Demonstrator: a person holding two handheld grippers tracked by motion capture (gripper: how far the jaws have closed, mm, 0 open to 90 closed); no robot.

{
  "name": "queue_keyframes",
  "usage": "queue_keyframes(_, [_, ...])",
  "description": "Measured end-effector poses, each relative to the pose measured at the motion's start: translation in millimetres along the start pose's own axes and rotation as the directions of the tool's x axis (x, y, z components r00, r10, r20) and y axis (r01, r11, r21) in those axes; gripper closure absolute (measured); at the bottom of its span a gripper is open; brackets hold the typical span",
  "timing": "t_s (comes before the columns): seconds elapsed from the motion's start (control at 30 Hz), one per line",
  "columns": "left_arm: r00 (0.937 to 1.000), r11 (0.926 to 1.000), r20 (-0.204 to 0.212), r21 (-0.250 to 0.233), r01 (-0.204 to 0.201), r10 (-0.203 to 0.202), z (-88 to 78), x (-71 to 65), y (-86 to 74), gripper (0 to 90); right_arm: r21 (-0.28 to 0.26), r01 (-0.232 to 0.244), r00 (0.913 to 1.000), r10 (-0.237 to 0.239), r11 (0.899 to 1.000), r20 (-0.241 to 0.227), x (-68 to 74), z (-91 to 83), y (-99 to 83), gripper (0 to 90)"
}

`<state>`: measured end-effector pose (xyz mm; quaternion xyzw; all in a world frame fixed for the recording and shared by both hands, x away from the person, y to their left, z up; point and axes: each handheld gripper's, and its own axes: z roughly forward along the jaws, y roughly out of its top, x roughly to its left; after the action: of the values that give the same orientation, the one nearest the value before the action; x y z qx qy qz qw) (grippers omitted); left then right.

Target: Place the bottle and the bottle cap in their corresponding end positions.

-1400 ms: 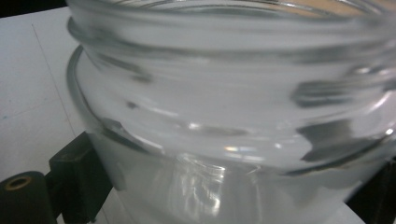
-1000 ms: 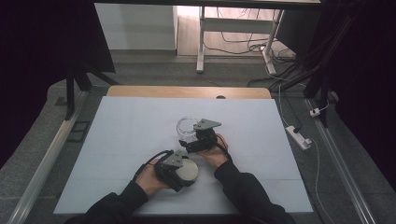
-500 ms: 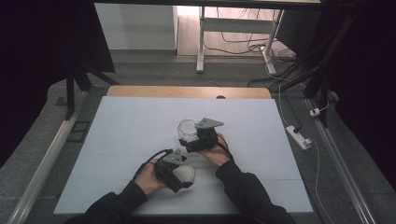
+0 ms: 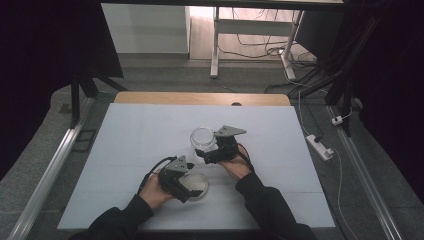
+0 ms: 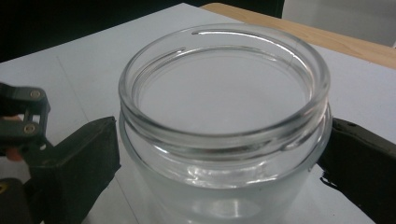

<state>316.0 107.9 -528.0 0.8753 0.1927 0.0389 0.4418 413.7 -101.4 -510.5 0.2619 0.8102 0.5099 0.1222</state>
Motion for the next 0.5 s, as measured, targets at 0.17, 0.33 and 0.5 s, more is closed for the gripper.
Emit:
queue_keyframes(0.17, [0.9998,0.9999,-0.013,-0.008,0.011,-0.011,-7.4,1.6,-1.4,0.0,0.020,0.012,0.9999,-0.012,1.000,0.010,3.2,-0.6,-1.3,0.7])
queue_keyframes(0.33, [0.9992,0.9990,-0.022,-0.029,0.034,-0.034,-14.8,3.5,-2.7,0.0,0.021,0.005,1.0000,-0.005,1.000,0.007,3.7,-5.8,-0.2,0.8])
queue_keyframes(0.5, [0.9986,0.9980,-0.026,-0.044,0.044,-0.045,-23.0,4.3,-2.9,0.0,0.027,0.010,0.9999,-0.011,1.000,0.013,6.6,-10.8,0.1,0.7])
